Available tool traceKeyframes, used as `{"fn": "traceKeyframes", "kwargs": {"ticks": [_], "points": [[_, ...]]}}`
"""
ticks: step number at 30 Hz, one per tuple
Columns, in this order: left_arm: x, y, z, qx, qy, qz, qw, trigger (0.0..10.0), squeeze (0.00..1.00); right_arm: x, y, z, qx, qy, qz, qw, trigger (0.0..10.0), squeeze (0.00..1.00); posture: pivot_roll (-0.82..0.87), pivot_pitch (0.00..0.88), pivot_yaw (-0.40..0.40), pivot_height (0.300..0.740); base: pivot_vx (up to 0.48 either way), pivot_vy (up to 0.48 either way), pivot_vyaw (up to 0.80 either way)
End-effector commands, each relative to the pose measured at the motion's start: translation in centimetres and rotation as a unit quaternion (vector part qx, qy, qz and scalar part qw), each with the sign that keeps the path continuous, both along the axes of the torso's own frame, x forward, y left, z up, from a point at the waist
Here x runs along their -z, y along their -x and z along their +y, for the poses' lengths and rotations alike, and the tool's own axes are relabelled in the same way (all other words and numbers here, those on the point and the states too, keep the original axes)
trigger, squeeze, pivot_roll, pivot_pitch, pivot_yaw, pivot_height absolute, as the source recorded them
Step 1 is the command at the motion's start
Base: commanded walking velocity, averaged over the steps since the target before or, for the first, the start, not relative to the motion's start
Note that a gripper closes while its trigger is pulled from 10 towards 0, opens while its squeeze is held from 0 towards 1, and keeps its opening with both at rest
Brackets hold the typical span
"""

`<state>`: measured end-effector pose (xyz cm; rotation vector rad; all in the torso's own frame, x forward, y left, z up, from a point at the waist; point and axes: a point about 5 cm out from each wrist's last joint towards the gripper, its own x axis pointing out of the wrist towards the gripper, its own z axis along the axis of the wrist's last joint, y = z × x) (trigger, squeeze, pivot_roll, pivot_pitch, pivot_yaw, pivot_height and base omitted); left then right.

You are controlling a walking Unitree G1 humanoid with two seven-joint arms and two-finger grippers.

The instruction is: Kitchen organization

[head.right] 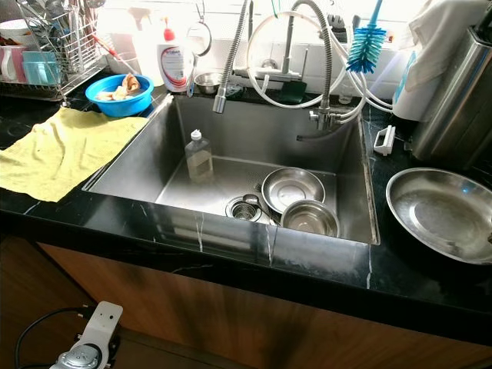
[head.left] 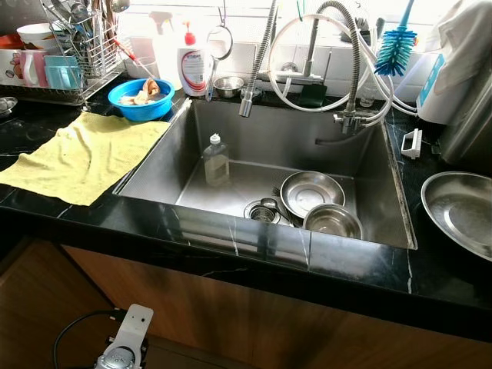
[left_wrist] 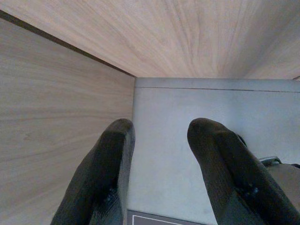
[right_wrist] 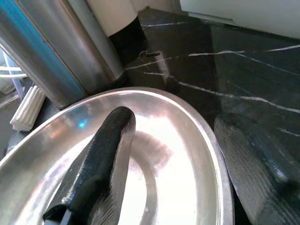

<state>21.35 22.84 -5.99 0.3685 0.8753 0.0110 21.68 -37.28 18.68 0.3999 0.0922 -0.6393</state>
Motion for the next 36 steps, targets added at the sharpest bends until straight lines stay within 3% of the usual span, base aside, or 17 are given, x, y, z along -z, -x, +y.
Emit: {"fn": "traceKeyframes", "kwargs": {"ticks": [1, 10, 20, 36], "points": [[-0.1, 0.0, 0.5, 0.004, -0.01, 0.004, 1.0, 10.0, 0.0, 0.2, 0.0, -0.1, 0.006, -0.013, -0.008, 1.0, 10.0, 0.0, -0.07, 0.0, 0.011, 0.74, 0.0, 0.0, 0.0], [-0.2, -0.2, 0.4, 0.006, -0.008, 0.001, 1.0, 10.0, 0.0, -0.4, 0.5, -0.6, 0.036, -0.023, -0.041, 0.998, 10.0, 0.0, -0.08, 0.0, 0.012, 0.74, 0.0, 0.0, 0.0], [-0.3, -0.3, 0.3, 0.008, -0.008, 0.0, 1.0, 10.0, 0.0, 1.5, 1.1, -0.9, 0.071, -0.051, 0.002, 0.996, 10.0, 0.0, -0.07, 0.0, 0.012, 0.74, 0.0, 0.0, 0.0], [-0.3, -0.4, 0.3, 0.008, -0.01, -0.003, 1.0, 10.0, 0.0, 1.5, -0.1, 0.3, 0.035, -0.063, 0.002, 0.997, 10.0, 0.0, -0.07, 0.0, 0.012, 0.74, 0.0, 0.0, 0.0]]}}
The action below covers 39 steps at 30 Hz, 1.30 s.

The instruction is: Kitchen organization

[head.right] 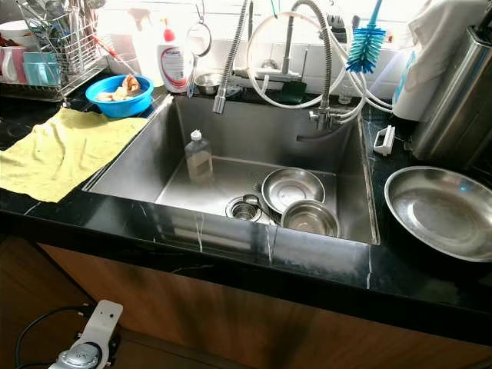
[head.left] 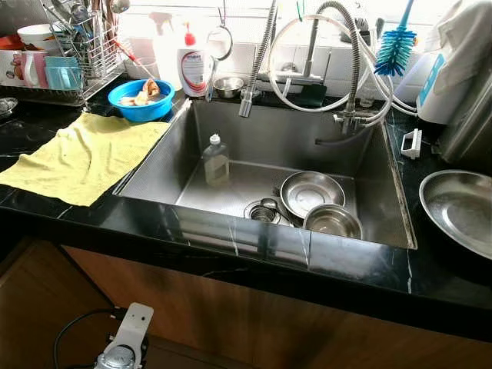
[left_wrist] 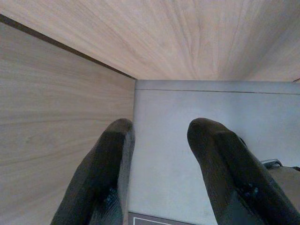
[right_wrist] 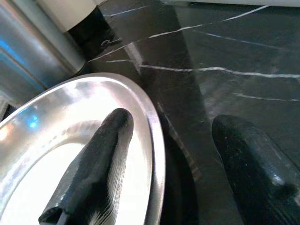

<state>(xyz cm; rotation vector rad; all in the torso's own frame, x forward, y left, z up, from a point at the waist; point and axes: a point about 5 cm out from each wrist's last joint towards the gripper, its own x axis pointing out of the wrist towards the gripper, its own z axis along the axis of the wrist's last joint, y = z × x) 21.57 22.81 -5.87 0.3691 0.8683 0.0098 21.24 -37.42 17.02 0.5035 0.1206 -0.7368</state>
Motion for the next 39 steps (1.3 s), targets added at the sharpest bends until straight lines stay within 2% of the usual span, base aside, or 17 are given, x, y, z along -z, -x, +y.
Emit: {"fn": "traceKeyframes", "kwargs": {"ticks": [1, 4, 5, 6, 31, 36, 39], "points": [[-0.2, -0.2, 0.3, 0.007, -0.01, 0.0, 1.0, 10.0, 0.0, -0.1, -0.6, 0.5, -0.016, -0.011, -0.007, 1.0, 10.0, 0.0, -0.07, 0.0, 0.012, 0.74, 0.0, 0.0, 0.0], [-0.2, -0.2, 0.3, 0.008, -0.011, -0.001, 1.0, 10.0, 0.0, -0.2, -0.8, 0.8, -0.024, -0.013, -0.011, 1.0, 10.0, 0.0, -0.07, 0.0, 0.011, 0.74, 0.0, 0.0, 0.0], [-0.2, -0.3, 0.3, 0.009, -0.011, -0.001, 1.0, 10.0, 0.0, -0.2, -0.9, 1.0, -0.026, -0.013, -0.013, 0.999, 9.3, 0.0, -0.07, 0.0, 0.01, 0.74, 0.0, 0.0, 0.0], [-0.3, -0.3, 0.3, 0.009, -0.01, -0.002, 1.0, 10.0, 0.0, -0.3, -1.1, 1.1, -0.03, -0.012, -0.016, 0.999, 0.0, 0.0, -0.07, 0.0, 0.01, 0.74, 0.0, 0.0, 0.0], [-0.4, -0.5, 0.1, 0.015, -0.012, -0.004, 1.0, 10.0, 0.0, -1.0, -2.5, 2.6, -0.056, -0.005, -0.03, 0.998, 0.0, 0.0, -0.07, 0.0, 0.008, 0.74, 0.0, 0.0, 0.0], [-0.4, -0.6, -0.1, 0.024, -0.015, -0.004, 1.0, 10.0, 0.0, -1.8, -3.3, 3.8, -0.094, 0.006, -0.054, 0.994, 0.0, 0.0, -0.07, 0.0, 0.008, 0.74, 0.0, 0.0, 0.0], [-0.4, -0.6, 0.0, 0.023, -0.015, -0.004, 1.0, 10.0, 0.0, -2.6, -4.2, 5.4, -0.135, 0.009, -0.08, 0.987, 0.0, 0.0, -0.07, 0.0, 0.008, 0.74, 0.0, 0.0, 0.0]]}}
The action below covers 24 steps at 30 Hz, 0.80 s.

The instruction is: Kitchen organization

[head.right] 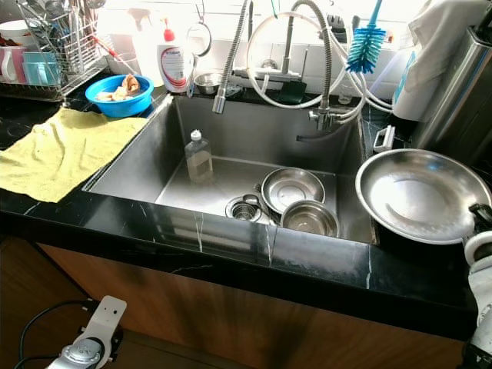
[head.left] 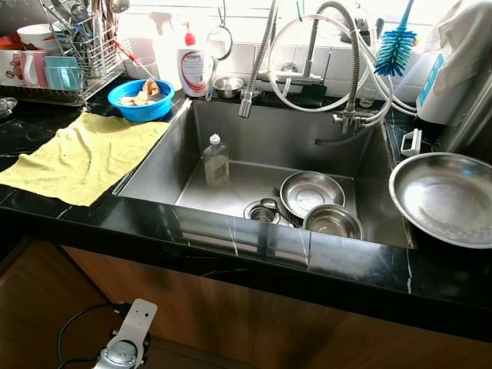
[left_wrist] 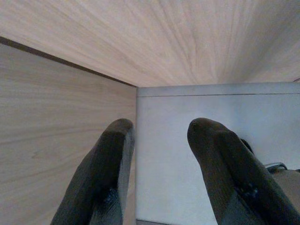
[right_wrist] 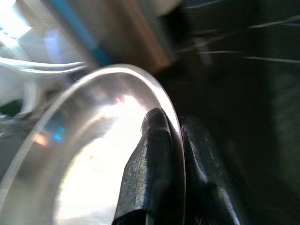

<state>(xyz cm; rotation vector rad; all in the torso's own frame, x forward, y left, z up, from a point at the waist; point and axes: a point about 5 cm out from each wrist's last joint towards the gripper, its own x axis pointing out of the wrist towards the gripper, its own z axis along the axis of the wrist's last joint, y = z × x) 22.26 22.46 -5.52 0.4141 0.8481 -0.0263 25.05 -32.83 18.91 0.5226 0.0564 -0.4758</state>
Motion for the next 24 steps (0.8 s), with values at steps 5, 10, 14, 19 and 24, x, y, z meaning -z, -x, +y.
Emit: {"fn": "traceKeyframes", "kwargs": {"ticks": [5, 10, 14, 19, 24], "points": [[0.0, 0.1, 0.3, -0.003, -0.004, 0.0, 1.0, 10.0, 0.0, -1.5, -1.4, 2.4, -0.041, 0.017, -0.049, 0.998, 0.1, 0.0, -0.07, 0.0, 0.008, 0.74, 0.0, 0.0, 0.0], [-0.1, 0.0, 0.3, -0.005, -0.004, -0.003, 1.0, 10.0, 0.0, -2.0, -3.2, 4.2, -0.062, 0.044, -0.066, 0.995, 10.0, 0.0, -0.07, 0.0, 0.008, 0.74, 0.0, 0.0, 0.0], [-0.1, 0.0, 0.2, -0.006, -0.003, -0.005, 1.0, 10.0, 0.0, -2.2, -5.5, 6.0, -0.092, 0.087, -0.069, 0.99, 10.0, 0.0, -0.07, 0.0, 0.008, 0.74, 0.0, 0.0, 0.0], [-0.1, -0.1, 0.1, -0.008, -0.001, -0.007, 1.0, 10.0, 0.0, -1.4, -8.3, 7.6, -0.139, 0.154, -0.042, 0.977, 10.0, 0.0, -0.06, 0.0, 0.001, 0.74, 0.0, 0.0, 0.0], [-0.1, -0.1, 0.0, -0.011, 0.0, -0.008, 1.0, 10.0, 0.0, -0.9, -10.7, 8.5, -0.172, 0.204, -0.027, 0.963, 10.0, 0.0, -0.06, 0.0, -0.005, 0.74, 0.0, 0.0, 0.0]]}}
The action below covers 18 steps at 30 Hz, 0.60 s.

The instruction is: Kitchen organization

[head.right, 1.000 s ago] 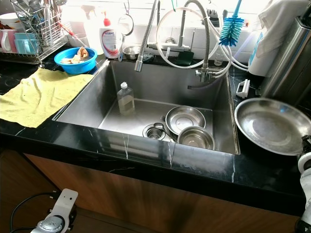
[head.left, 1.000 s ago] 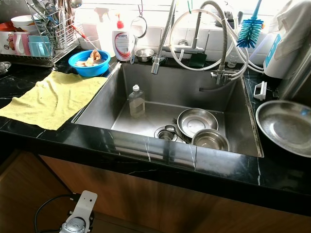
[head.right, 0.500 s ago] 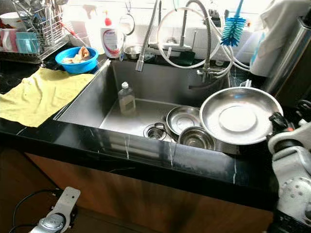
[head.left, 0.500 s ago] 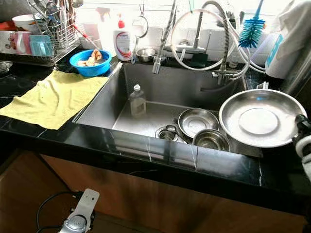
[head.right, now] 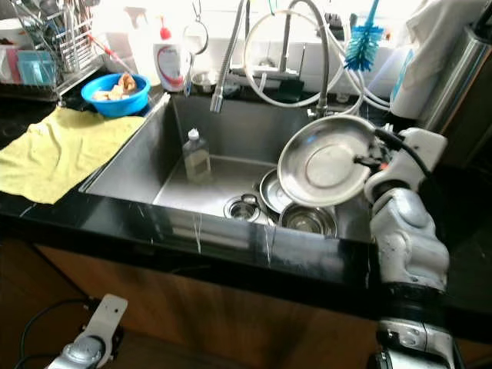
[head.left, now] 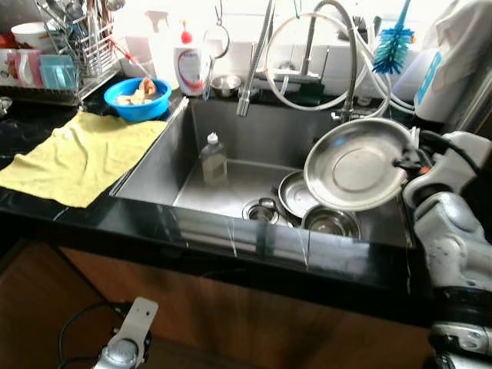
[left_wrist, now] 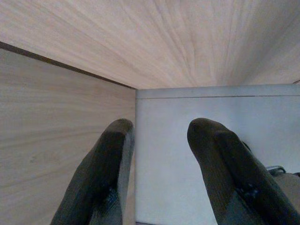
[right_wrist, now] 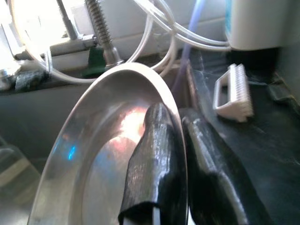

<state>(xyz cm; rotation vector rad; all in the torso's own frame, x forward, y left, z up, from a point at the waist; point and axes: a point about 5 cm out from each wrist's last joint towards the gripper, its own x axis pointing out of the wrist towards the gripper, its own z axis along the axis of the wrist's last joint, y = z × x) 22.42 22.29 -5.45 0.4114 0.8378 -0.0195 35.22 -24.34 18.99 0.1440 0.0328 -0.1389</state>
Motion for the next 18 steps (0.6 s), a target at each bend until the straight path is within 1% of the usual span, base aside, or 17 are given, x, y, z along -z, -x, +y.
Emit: {"fn": "traceKeyframes", "kwargs": {"ticks": [1, 2, 4, 6, 7, 8, 9, 11, 14, 16, 18], "points": [[0.0, 0.1, 0.3, -0.011, 0.001, -0.003, 1.0, 10.0, 0.0, -0.8, -1.4, 0.5, -0.021, 0.035, -0.013, 0.999, 10.0, 0.0, -0.06, 0.0, -0.005, 0.74, 0.0, 0.0, 0.0], [0.0, 0.1, 0.3, -0.011, 0.001, -0.003, 1.0, 10.0, 0.0, -0.8, -1.4, 0.5, -0.021, 0.035, -0.013, 0.999, 10.0, 0.0, -0.06, 0.0, -0.005, 0.74, 0.0, 0.0, 0.0], [0.0, 0.1, 0.3, -0.013, 0.001, -0.003, 1.0, 10.0, 0.0, -0.7, -2.1, 0.8, -0.031, 0.049, -0.009, 0.998, 10.0, 0.0, -0.05, 0.0, -0.008, 0.74, 0.0, 0.0, 0.0], [0.0, 0.1, 0.3, -0.014, 0.001, -0.004, 1.0, 10.0, 0.0, -0.6, -2.7, 1.3, -0.045, 0.061, -0.006, 0.997, 10.0, 0.0, -0.05, 0.0, -0.011, 0.74, 0.0, 0.0, 0.0], [0.0, 0.1, 0.3, -0.014, 0.001, -0.003, 1.0, 10.0, 0.0, -0.2, -3.0, 1.8, -0.06, 0.072, 0.0, 0.996, 10.0, 0.0, -0.05, 0.0, -0.011, 0.74, 0.0, 0.0, 0.0], [0.0, 0.1, 0.3, -0.014, 0.001, -0.003, 1.0, 10.0, 0.0, -0.2, -3.0, 1.8, -0.06, 0.072, 0.0, 0.996, 10.0, 0.0, -0.05, 0.0, -0.011, 0.74, 0.0, 0.0, 0.0], [0.0, 0.2, 0.3, -0.015, 0.001, -0.003, 1.0, 10.0, 0.0, 0.2, -3.4, 2.3, -0.074, 0.088, 0.01, 0.993, 10.0, 0.0, -0.05, 0.0, -0.014, 0.74, 0.0, 0.0, 0.0], [0.0, 0.2, 0.3, -0.016, 0.001, -0.003, 1.0, 10.0, 0.0, 0.5, -3.5, 2.5, -0.08, 0.096, 0.013, 0.992, 10.0, 0.0, -0.05, 0.0, -0.014, 0.74, 0.0, 0.0, 0.0], [0.1, 0.2, 0.3, -0.018, 0.002, -0.003, 1.0, 10.0, 0.0, 1.5, -3.9, 3.1, -0.098, 0.099, 0.032, 0.99, 10.0, 0.0, -0.05, 0.0, -0.014, 0.74, 0.0, 0.0, 0.0], [0.1, 0.2, 0.3, -0.019, 0.003, -0.003, 1.0, 10.0, 0.0, 2.5, -3.9, 3.4, -0.108, 0.114, 0.051, 0.986, 10.0, 0.0, -0.04, 0.0, -0.017, 0.74, 0.0, 0.0, 0.0], [0.1, 0.3, 0.3, -0.02, 0.004, -0.004, 1.0, 10.0, 0.0, 3.0, -3.9, 3.6, -0.111, 0.123, 0.06, 0.984, 10.0, 0.0, -0.04, 0.0, -0.017, 0.74, 0.0, 0.0, 0.0]]}}
